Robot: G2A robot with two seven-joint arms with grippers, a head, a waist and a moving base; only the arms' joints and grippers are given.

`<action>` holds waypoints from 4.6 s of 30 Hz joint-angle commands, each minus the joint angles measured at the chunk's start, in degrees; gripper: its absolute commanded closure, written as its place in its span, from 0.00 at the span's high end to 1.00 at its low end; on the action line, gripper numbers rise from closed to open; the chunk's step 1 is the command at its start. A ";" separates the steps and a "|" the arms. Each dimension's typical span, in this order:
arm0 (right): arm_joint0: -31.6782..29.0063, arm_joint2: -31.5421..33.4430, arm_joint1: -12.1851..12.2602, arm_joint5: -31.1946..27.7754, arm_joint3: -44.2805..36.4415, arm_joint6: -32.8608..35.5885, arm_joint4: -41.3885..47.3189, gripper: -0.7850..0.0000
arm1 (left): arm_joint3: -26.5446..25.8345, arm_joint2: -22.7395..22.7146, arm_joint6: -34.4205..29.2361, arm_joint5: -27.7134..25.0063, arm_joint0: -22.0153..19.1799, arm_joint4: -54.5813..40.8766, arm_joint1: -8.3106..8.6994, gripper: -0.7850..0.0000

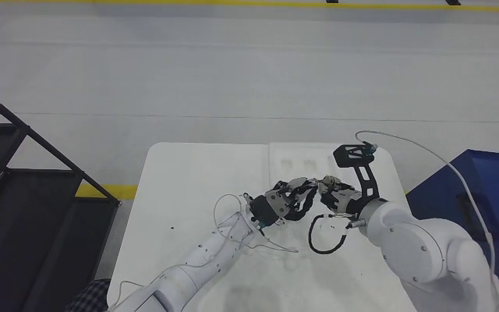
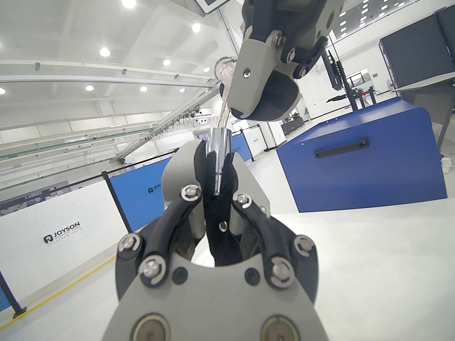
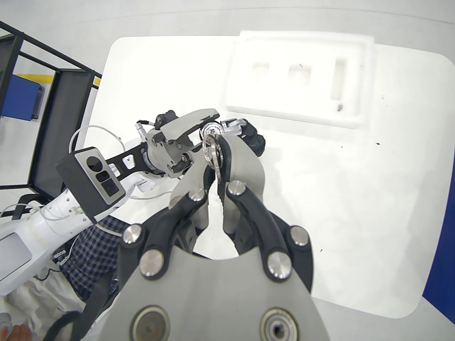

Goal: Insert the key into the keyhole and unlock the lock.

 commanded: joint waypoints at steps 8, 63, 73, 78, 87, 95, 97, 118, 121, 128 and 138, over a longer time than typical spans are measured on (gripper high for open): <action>-0.37 0.72 -0.04 -0.84 0.00 0.85 0.72 0.00 | 1.02 0.29 1.57 0.22 -0.54 0.87 -0.34 0.00; -6.07 12.24 3.52 -52.88 1.36 1.57 9.25 1.00 | -23.03 -12.93 -42.17 -46.26 -0.68 -5.13 7.16 0.00; -3.63 7.70 3.93 -53.91 1.50 2.24 4.65 1.00 | -23.00 -10.65 -43.43 -45.50 -1.13 -6.28 7.02 0.00; -2.73 5.60 4.03 -53.67 1.93 2.50 5.58 1.00 | -23.03 -9.67 -42.46 -45.29 -1.23 -5.74 7.08 0.00; -2.01 7.32 4.71 -54.67 1.23 3.40 5.12 1.00 | -22.08 -9.56 -40.90 -44.48 -1.85 -4.16 7.55 0.00; -2.10 9.58 6.88 -67.65 1.55 -4.03 1.42 1.00 | -23.85 -10.26 -40.43 -47.73 -1.90 -1.22 8.70 0.00; -2.21 9.46 7.73 -70.39 1.81 -6.77 -0.69 0.90 | -24.29 -10.40 -40.38 -48.23 -1.79 -0.94 8.94 0.00; -3.21 7.11 12.77 -75.84 0.00 -12.24 -12.31 0.32 | -25.10 -9.36 -40.50 -49.10 -1.87 -2.14 9.97 0.00; -2.98 6.53 12.88 -75.81 0.00 -12.26 -13.20 0.33 | -25.24 -9.10 -40.47 -49.07 -1.97 -2.35 10.04 0.00; -3.17 6.26 12.94 -73.53 0.00 -13.29 -12.76 0.00 | -25.30 -8.71 -40.38 -48.82 -2.18 -2.72 10.27 0.00; -5.40 9.49 13.02 -66.54 1.17 -14.85 -5.35 0.00 | -25.54 -8.14 -40.37 -48.50 -2.37 -3.25 10.55 0.00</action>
